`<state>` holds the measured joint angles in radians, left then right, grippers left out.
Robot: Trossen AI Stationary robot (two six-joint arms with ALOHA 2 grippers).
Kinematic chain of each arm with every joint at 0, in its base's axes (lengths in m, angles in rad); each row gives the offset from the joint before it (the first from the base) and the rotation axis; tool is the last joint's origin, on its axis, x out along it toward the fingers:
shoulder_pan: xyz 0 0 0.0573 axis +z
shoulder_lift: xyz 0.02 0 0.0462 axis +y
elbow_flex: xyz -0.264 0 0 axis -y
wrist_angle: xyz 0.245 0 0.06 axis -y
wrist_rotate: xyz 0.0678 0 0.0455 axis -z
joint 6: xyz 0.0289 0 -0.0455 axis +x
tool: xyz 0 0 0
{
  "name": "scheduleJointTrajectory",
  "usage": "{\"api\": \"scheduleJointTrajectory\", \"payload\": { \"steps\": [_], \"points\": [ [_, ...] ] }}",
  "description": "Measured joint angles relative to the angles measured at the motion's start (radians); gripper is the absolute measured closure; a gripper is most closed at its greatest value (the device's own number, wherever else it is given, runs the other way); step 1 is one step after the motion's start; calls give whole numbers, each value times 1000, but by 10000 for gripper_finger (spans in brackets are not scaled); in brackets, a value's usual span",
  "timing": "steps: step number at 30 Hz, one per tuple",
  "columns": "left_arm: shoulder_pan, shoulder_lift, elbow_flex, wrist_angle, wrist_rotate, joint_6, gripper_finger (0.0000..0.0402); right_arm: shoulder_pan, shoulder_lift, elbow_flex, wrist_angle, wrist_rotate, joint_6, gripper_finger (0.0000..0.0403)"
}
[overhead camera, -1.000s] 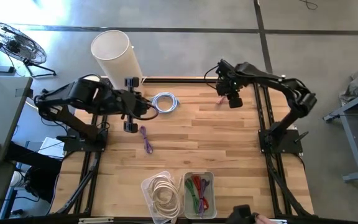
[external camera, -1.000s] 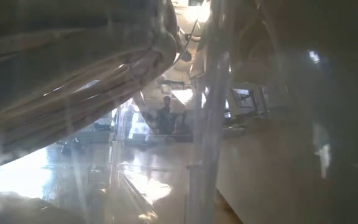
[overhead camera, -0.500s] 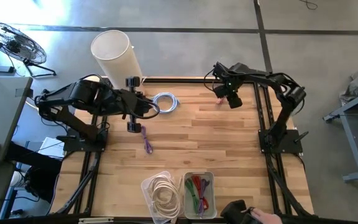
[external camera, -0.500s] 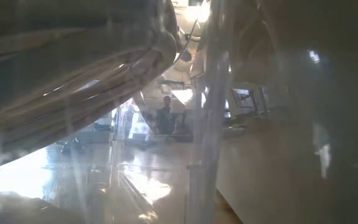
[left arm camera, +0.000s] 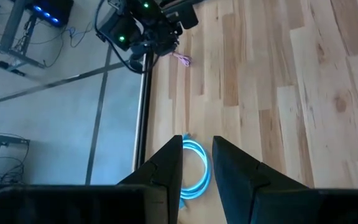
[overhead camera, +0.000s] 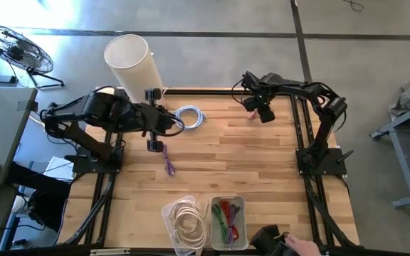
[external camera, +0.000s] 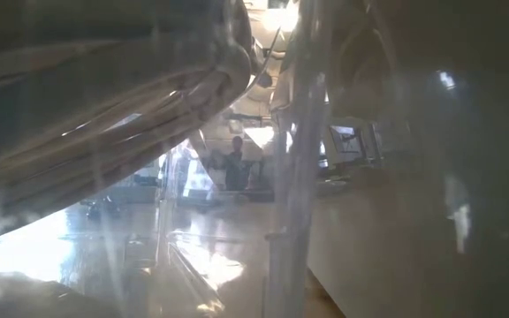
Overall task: Pick & Place USB Port
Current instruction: Put the pink USB cable into the white bin
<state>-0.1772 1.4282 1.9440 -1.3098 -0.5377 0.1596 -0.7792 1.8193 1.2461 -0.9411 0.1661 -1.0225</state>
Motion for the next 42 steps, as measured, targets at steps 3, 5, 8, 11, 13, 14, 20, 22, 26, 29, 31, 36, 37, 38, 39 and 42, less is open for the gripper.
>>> {"api": "scheduleJointTrajectory", "payload": {
  "steps": [3,5,8,11,13,14,20,22,26,29,31,36,37,38,39,42],
  "points": [
    [0,2,-24,8,0,0,318,0,1,0,3,-5,-8,281],
    [0,0,-45,16,3,1,318,0,2,0,2,-8,-15,281],
    [0,2,-77,29,5,0,318,0,2,0,4,-6,-33,281],
    [0,1,-95,36,5,-1,318,0,2,0,7,-4,-45,281],
    [0,0,-106,41,5,-7,318,0,8,0,11,0,-52,281],
    [0,1,-108,40,5,-7,318,0,14,0,11,5,-52,281],
    [0,1,-109,63,5,-8,318,0,65,0,9,44,-34,281],
    [0,1,-109,61,6,-8,318,0,75,0,18,40,-32,281],
    [0,1,-109,61,6,-8,318,0,81,0,59,62,-33,281],
    [0,1,-109,61,6,-8,318,0,81,0,73,63,-34,281],
    [0,1,-109,61,6,-8,318,0,81,0,77,61,-48,281],
    [0,1,-109,61,6,-8,318,0,81,0,88,31,-59,281],
    [0,1,-108,61,6,-8,318,0,81,0,90,20,-59,281],
    [0,1,-108,61,6,-8,318,0,81,0,93,11,-59,281],
    [0,1,-108,61,6,-8,318,0,84,0,97,6,-57,281],
    [0,1,-108,61,6,-9,318,0,107,0,101,9,-31,281]
  ]
}}
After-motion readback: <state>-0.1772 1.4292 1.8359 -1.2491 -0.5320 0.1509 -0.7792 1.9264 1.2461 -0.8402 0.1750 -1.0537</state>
